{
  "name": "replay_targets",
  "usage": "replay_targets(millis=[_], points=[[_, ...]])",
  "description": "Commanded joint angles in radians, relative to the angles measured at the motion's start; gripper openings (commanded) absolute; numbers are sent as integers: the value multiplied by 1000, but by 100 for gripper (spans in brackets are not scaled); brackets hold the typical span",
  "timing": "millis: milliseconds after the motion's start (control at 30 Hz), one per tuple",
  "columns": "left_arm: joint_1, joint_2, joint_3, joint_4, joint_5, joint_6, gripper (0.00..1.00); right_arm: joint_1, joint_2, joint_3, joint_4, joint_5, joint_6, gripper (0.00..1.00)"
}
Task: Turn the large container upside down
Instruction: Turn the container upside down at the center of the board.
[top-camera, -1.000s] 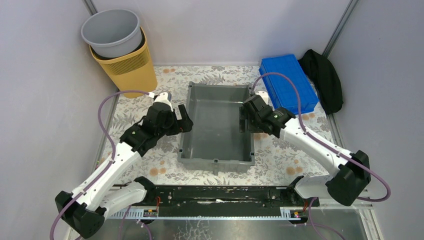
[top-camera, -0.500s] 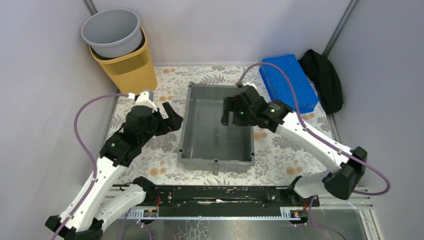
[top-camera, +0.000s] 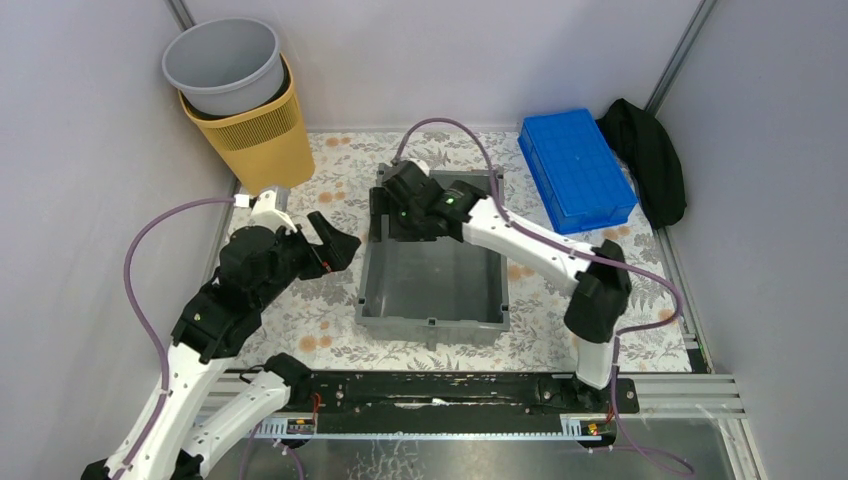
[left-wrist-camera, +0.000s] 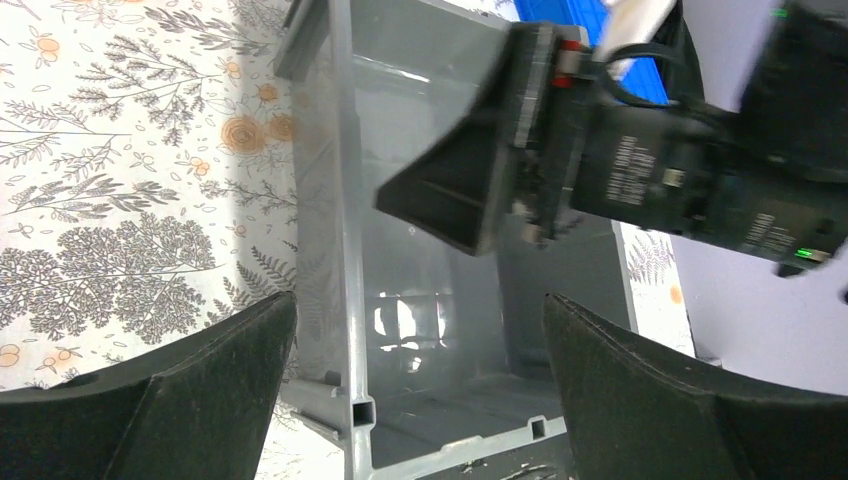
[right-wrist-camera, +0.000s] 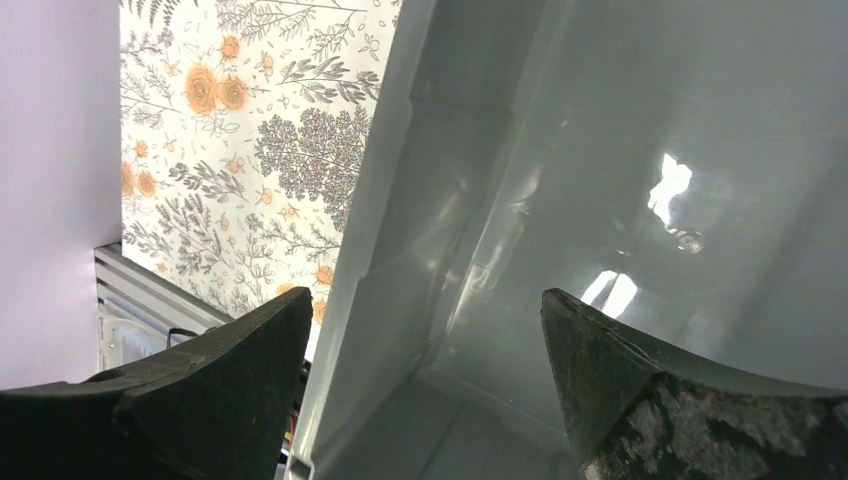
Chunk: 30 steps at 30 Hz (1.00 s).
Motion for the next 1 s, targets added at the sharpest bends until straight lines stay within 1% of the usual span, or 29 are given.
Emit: replay_targets(millis=[0,100,333,433,533,633,667,800,867,900,933,967], points=[[6,-17,15,3,73,4,100,25,84,108,3,-7,41,92],[6,-27,22,1,97,3,100,34,157,175,-22,-2,47,92],[6,-36,21,-8,105,12,100,58,332,420,-218,100,43,92],[5,-41,21,-8,101,13,100,61,366,452,-254,132,51,88],[6,-42,18,-7,98,15,100,60,379,453,-267,151,57,82],[5,-44,4,-1,99,12,100,60,399,457,-269,149,63,69],[6,-48,1,1,100,11,100,61,405,457,-267,142,62,63],[5,-53,-3,-2,97,13,100,60,415,445,-248,119,61,30],[5,-51,1,-7,91,15,100,57,414,444,-235,106,58,10],[6,-51,3,-9,91,15,100,55,411,446,-229,100,57,3],[6,-50,6,-11,91,16,100,54,407,448,-224,92,53,0],[6,-48,10,-13,89,16,100,52,401,449,-217,82,50,0]])
